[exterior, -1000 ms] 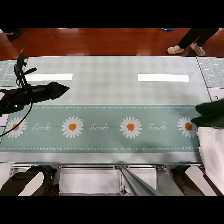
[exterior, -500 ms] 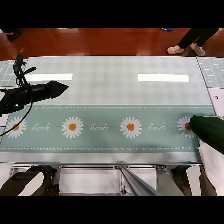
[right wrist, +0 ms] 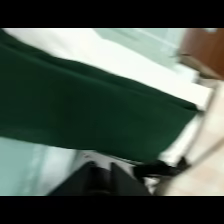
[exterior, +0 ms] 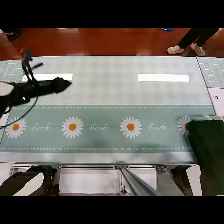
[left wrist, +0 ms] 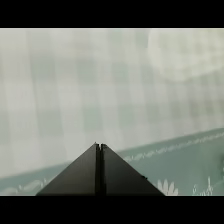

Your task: Fold the shirts.

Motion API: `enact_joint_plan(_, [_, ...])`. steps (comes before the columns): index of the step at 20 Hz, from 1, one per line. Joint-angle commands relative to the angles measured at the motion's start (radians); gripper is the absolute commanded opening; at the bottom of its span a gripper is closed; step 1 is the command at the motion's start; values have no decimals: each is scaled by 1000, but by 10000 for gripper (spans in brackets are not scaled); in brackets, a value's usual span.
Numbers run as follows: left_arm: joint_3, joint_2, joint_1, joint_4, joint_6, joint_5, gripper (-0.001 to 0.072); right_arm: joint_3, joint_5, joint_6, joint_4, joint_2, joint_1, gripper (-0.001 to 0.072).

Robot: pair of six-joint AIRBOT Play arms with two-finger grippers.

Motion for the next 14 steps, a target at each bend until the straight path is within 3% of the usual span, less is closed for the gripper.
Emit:
enact_joint_plan(1, [188, -54, 42, 0, 13, -46, 19, 14, -127, 42, 496, -65, 43, 23])
enact_joint_plan(3, [332, -91, 48, 1, 5, -103, 18, 14, -375, 21, 740, -100, 248, 20])
enact_joint_plan(4, [404, -114, 37, 2, -25, -137, 18, 14, -517, 1, 765, -116, 407, 19])
enact_joint_plan(6, [523, -167, -13, 88, -108, -204, 17, 31, -778, -23, 702, -185, 798, 19])
enact_joint_plan(8, [566, -206, -92, 278, -229, -265, 17, 117, -880, -25, 529, -341, 1146, 19])
enact_joint_plan(9, [552, -215, -129, 365, -279, -284, 18, 190, -839, -6, 398, -444, 1264, 19])
enact_joint_plan(11, [457, -213, -181, 492, -373, -290, 18, 341, -604, 103, 79, -667, 1402, 19])
enact_joint_plan(14, [307, -218, -165, 525, -442, -249, 18, 363, -383, 105, -68, -817, 1412, 19])
